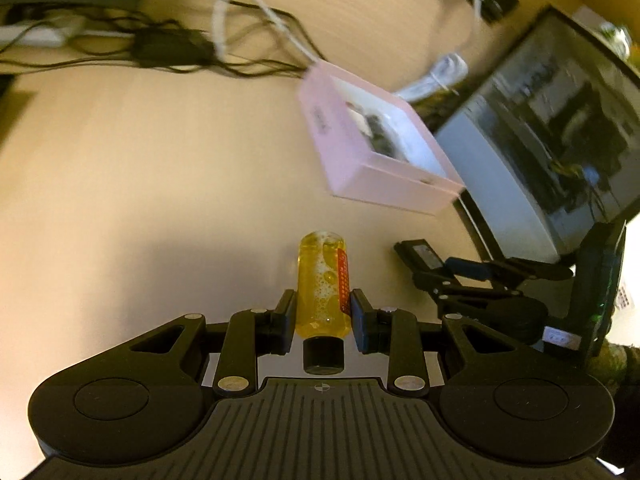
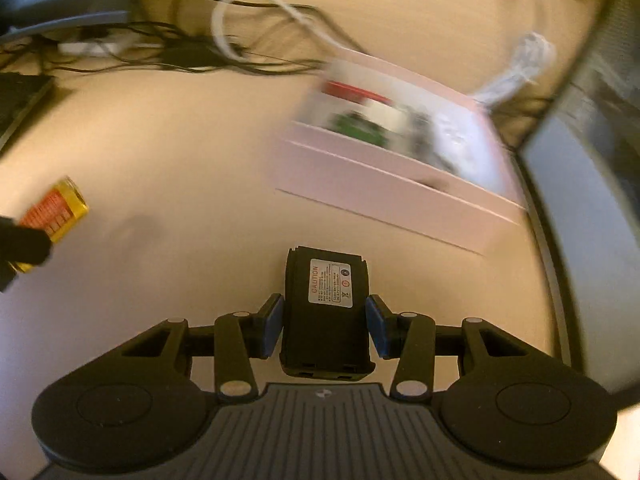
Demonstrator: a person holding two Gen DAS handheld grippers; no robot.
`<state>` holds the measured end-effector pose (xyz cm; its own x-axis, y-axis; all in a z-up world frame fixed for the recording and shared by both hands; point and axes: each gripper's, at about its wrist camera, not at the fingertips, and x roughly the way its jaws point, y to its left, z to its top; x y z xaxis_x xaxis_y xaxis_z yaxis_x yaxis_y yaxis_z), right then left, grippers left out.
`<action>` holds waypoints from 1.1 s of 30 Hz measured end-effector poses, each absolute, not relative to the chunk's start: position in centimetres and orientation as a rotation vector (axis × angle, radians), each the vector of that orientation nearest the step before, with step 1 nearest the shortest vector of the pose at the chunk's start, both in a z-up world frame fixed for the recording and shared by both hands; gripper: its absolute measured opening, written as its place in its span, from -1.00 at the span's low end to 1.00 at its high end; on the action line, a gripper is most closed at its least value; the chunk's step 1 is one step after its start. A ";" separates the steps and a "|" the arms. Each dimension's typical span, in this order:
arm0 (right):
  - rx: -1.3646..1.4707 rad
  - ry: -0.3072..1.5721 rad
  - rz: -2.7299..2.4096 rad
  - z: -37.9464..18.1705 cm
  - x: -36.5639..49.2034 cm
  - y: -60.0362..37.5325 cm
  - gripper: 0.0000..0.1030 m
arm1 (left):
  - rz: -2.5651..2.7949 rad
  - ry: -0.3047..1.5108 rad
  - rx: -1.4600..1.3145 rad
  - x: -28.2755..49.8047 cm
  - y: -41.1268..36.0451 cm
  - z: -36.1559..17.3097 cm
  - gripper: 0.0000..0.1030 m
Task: Organize rigid objects
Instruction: 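Carry the bottle and battery pack toward the pink box with both tools, then lower the orange bottle into the pink box and open the left tool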
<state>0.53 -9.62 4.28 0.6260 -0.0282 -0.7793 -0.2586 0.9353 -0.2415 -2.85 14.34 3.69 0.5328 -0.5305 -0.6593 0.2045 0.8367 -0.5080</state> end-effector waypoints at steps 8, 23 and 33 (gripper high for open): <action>-0.233 0.869 0.149 3.4 1.5 -16.4 -0.14 | -0.405 0.954 -0.254 -1.9 6.4 5.4 -0.38; -0.154 0.875 0.262 2.1 3.0 -18.8 0.08 | -0.313 0.939 -0.174 -3.1 2.8 7.7 -0.38; -0.068 0.803 0.286 6.5 -0.7 -20.4 -0.04 | -0.395 0.957 -0.105 -2.5 1.7 7.5 -0.38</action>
<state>-0.73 -20.37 6.50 0.6579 0.2268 -0.7181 -0.2782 0.9593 0.0481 -2.54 1.74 7.50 0.5104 -0.3735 -0.7746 0.2818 0.9237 -0.2597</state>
